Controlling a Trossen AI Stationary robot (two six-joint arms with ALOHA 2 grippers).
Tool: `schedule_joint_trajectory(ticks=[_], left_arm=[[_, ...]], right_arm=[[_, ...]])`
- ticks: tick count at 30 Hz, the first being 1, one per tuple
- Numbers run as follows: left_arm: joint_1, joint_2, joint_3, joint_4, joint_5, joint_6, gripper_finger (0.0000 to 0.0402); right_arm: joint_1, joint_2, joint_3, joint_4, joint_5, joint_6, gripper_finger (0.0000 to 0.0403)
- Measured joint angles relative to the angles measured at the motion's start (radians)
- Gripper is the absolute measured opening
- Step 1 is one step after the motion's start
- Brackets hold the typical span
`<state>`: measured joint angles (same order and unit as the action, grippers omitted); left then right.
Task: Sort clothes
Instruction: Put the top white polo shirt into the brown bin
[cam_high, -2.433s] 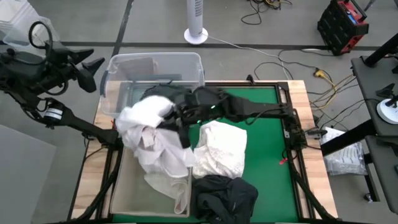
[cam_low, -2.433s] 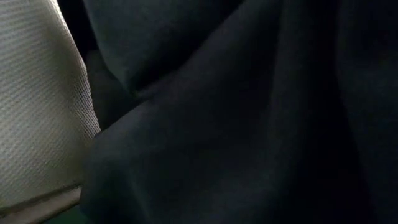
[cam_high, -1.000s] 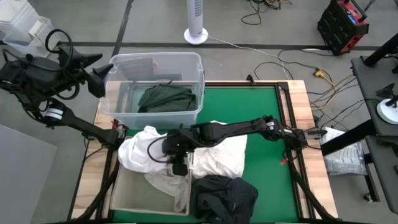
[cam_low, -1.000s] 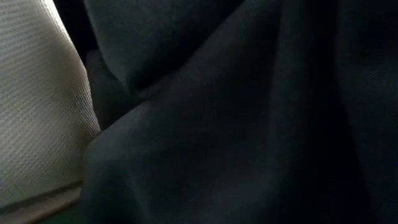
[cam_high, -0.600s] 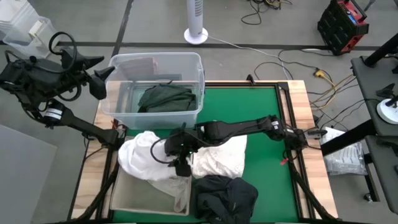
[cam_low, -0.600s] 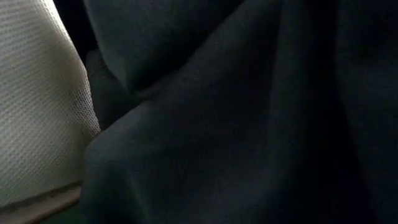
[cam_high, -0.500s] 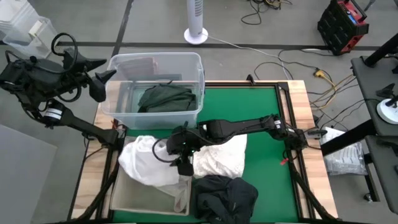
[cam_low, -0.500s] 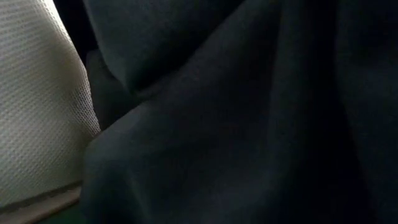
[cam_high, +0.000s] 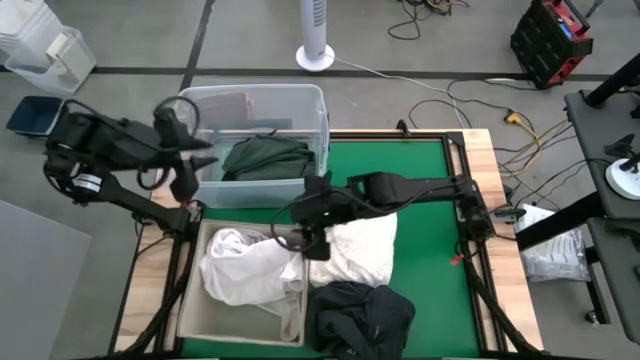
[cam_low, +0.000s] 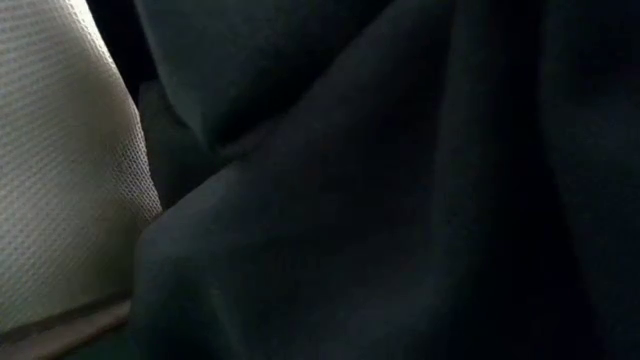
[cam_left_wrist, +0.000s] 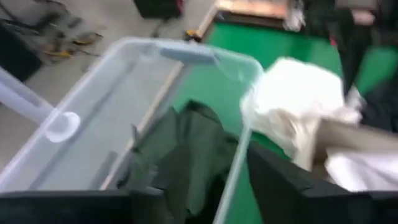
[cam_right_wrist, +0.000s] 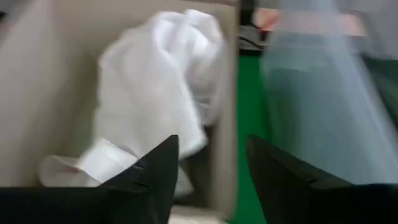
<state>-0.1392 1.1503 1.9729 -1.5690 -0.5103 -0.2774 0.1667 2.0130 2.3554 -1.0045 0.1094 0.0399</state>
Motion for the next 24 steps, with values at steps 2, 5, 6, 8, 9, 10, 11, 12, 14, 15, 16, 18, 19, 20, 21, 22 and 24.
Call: schedule_joint_trajectory(ticks=[2, 5, 6, 8, 9, 10, 11, 12, 14, 15, 16, 18, 19, 20, 21, 22, 24], left_arm=[[-0.008, -0.011, -0.049, 0.001, 0.037, 0.005, 0.0098], [-0.023, -0.030, -0.115, 0.031, 0.105, 0.004, 0.0027], [-0.030, -0.037, -0.137, 0.050, 0.138, 0.006, 0.0014], [-0.054, -0.051, -0.191, 0.115, 0.186, 0.009, 0.0011], [-0.075, -0.058, -0.225, 0.153, 0.193, 0.014, 0.0011], [-0.101, -0.063, -0.261, 0.195, 0.200, 0.024, 0.0008], [-0.135, -0.066, -0.301, 0.239, 0.205, 0.038, 0.0004], [-0.167, -0.070, -0.343, 0.277, 0.205, 0.053, 0.0002], [-0.232, -0.069, -0.430, 0.346, 0.208, 0.078, 0.0002], [-0.262, -0.068, -0.473, 0.371, 0.209, 0.085, 0.0001], [-0.294, -0.068, -0.513, 0.388, 0.210, 0.086, 0.0001], [-0.354, -0.072, -0.583, 0.410, 0.209, 0.072, 0.0000], [-0.379, -0.075, -0.617, 0.418, 0.209, 0.056, 0.0000], [-0.399, -0.077, -0.646, 0.418, 0.209, 0.032, 0.0000], [-0.417, -0.080, -0.679, 0.421, 0.209, -0.003, 0.0000], [-0.429, -0.085, -0.708, 0.425, 0.202, -0.043, 0.0000], [-0.442, -0.098, -0.764, 0.434, 0.174, -0.119, 0.0000]], right_arm=[[0.001, -0.023, 0.000, -0.035, 0.041, -0.002, 0.0138], [0.001, -0.053, 0.000, -0.085, 0.085, -0.001, 0.0092], [0.001, -0.066, 0.000, -0.099, 0.096, 0.002, 0.0077], [0.001, -0.085, -0.001, -0.137, 0.126, 0.013, 0.0046], [0.001, -0.098, -0.001, -0.148, 0.143, 0.017, 0.0032], [0.001, -0.110, -0.001, -0.164, 0.162, 0.020, 0.0021], [0.001, -0.119, -0.002, -0.179, 0.184, 0.024, 0.0016], [0.001, -0.130, -0.002, -0.189, 0.210, 0.029, 0.0015], [-0.001, -0.148, -0.002, -0.207, 0.259, 0.039, 0.0013], [-0.001, -0.154, -0.002, -0.217, 0.278, 0.046, 0.0013], [-0.001, -0.160, -0.002, -0.221, 0.297, 0.053, 0.0013], [-0.002, -0.175, -0.003, -0.226, 0.326, 0.065, 0.0013], [-0.002, -0.180, -0.003, -0.227, 0.336, 0.065, 0.0013], [-0.002, -0.187, -0.003, -0.225, 0.339, 0.065, 0.0013], [-0.002, -0.193, -0.003, -0.224, 0.340, 0.065, 0.0013], [-0.003, -0.195, -0.003, -0.222, 0.340, 0.065, 0.0013], [-0.006, -0.196, -0.003, -0.211, 0.341, 0.065, 0.0012]])
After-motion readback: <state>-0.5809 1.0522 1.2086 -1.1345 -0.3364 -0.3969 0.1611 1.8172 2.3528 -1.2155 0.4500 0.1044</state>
